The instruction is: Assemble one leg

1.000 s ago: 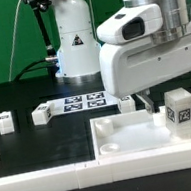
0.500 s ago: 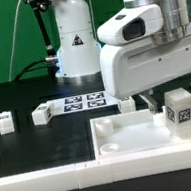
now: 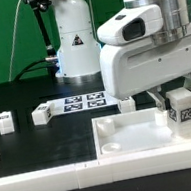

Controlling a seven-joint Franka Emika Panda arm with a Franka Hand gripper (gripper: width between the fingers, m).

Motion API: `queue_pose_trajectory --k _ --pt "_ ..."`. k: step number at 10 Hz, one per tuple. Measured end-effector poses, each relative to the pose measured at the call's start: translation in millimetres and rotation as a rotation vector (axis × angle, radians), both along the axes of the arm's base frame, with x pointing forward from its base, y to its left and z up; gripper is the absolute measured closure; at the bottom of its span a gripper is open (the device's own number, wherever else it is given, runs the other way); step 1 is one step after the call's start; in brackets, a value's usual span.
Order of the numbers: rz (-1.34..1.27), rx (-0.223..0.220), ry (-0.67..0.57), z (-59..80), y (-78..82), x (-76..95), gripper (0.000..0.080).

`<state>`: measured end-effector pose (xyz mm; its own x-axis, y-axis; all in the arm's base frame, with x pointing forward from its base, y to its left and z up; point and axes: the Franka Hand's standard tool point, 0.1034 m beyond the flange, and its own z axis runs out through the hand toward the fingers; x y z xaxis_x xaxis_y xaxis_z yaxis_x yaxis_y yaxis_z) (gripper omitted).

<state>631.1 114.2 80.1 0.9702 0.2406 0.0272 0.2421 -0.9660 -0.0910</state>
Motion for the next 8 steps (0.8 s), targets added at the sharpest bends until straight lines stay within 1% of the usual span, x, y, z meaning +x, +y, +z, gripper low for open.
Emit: queue_pose_trajectory --k 1,2,3,4,5,8 --pt "0.003 0.0 0.0 0.0 -0.1 0.0 0.0509" --pt "-0.069 0.008 0.0 -0.3 1.2 -0.6 0.0509" --pt "-0.251 0.021 -0.003 -1.3 3.3 -4.7 0.0509" --pt "-0.366 0.024 -0.004 -1.4 4.3 -8.6 0.0509" --pt "-0.421 0.026 -0.002 -1.5 4.6 -9.0 0.0509" --pt "-0.739 0.056 0.035 -1.6 4.7 -8.2 0.0509"
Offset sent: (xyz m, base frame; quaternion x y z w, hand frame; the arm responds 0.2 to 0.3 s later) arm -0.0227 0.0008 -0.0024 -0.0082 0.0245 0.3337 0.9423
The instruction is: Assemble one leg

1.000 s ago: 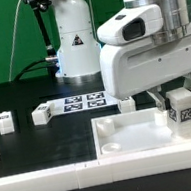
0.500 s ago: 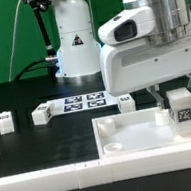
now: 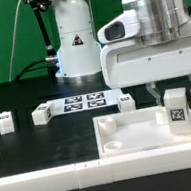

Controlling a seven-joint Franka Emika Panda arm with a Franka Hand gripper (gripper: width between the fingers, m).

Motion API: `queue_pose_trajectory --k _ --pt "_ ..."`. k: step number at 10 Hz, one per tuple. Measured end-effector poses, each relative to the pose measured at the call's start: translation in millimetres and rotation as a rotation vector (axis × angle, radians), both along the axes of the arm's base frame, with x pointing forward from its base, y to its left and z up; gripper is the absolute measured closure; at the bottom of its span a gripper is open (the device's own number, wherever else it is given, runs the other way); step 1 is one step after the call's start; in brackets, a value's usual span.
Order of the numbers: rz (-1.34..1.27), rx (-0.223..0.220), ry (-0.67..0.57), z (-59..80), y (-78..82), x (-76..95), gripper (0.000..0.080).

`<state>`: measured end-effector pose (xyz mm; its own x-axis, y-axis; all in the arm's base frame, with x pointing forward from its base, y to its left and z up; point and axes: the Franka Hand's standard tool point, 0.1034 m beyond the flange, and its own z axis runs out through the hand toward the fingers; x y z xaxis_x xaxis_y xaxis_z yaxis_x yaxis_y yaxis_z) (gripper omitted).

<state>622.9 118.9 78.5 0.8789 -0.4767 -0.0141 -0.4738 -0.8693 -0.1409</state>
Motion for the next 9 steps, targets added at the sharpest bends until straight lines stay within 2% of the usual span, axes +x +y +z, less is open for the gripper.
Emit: queue_pose_trajectory --k 2,6,9 --pt "-0.194 0.022 0.027 -0.3 1.6 0.4 0.0509" --pt "-0.596 0.06 0.091 -1.4 18.8 -2.1 0.0508" --pt "-0.66 0.073 0.101 -1.4 19.7 -1.2 0.0508"
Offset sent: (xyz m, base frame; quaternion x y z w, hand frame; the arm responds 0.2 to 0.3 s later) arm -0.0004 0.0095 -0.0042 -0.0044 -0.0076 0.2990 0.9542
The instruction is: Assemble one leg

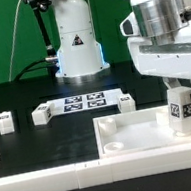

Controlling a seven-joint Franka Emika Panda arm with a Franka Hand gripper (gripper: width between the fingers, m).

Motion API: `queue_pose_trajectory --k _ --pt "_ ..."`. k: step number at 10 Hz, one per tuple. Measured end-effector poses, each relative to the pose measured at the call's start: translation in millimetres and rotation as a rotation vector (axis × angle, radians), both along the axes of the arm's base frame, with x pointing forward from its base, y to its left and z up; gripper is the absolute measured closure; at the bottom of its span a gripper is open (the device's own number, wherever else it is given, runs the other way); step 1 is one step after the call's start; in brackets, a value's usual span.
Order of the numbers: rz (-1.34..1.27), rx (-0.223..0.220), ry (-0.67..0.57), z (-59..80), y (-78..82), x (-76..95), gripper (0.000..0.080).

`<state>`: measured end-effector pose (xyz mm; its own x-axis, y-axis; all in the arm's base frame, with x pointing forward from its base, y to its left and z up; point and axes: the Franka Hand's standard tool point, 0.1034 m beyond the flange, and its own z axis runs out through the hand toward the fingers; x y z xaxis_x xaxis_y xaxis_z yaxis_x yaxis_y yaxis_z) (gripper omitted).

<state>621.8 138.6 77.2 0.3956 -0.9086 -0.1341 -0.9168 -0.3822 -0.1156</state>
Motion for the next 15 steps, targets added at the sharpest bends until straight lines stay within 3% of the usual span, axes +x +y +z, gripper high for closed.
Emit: queue_pose_trajectory --k 1,2,3,9,15 --pt "0.034 -0.002 -0.004 0.1 -0.4 -0.1 0.0508" --pt "0.113 -0.006 -0.012 0.8 -2.9 -0.1 0.033" --pt "0.138 -0.007 -0.014 0.7 -5.1 0.0 0.0202" --pt "0.909 -0.089 -0.075 -2.3 -7.5 -2.1 0.015" --pt "1.413 -0.1 -0.097 -2.4 -5.3 3.1 0.015"
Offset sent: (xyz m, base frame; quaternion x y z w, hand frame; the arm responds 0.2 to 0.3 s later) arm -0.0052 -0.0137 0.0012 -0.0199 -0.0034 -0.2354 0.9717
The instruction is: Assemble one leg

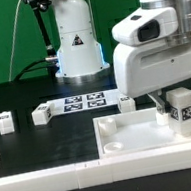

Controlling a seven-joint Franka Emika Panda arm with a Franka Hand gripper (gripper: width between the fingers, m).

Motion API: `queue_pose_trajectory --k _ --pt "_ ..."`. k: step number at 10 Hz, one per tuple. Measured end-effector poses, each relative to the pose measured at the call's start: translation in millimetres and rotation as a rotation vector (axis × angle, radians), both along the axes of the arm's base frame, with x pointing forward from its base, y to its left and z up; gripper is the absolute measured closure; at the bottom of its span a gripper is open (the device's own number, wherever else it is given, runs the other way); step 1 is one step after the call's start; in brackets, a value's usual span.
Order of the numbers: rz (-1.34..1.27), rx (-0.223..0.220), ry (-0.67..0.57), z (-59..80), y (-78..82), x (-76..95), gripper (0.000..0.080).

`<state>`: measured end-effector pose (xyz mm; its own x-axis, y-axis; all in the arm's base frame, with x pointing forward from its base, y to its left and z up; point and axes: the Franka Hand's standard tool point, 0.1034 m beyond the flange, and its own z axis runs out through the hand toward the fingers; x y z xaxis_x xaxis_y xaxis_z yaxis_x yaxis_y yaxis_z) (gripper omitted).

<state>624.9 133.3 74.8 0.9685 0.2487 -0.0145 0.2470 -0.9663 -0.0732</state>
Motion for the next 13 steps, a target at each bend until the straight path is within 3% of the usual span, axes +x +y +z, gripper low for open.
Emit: queue_pose_trajectory --k 2,4,5,6,12,13 --pt "0.0 0.0 0.001 -0.6 -0.2 -0.6 0.015" --pt "-0.001 -0.001 0.001 -0.6 -0.7 -0.4 0.0389" --pt "-0.004 -0.01 -0.002 -0.8 -7.5 1.1 0.0389" --pt "-0.007 -0.012 -0.002 -1.0 -9.8 1.4 0.0504" --pt "-0.037 -0.012 0.0 -1.1 -10.8 1.6 0.0505" --pt "-0.179 -0.004 -0.001 -1.4 -11.3 1.7 0.0505"
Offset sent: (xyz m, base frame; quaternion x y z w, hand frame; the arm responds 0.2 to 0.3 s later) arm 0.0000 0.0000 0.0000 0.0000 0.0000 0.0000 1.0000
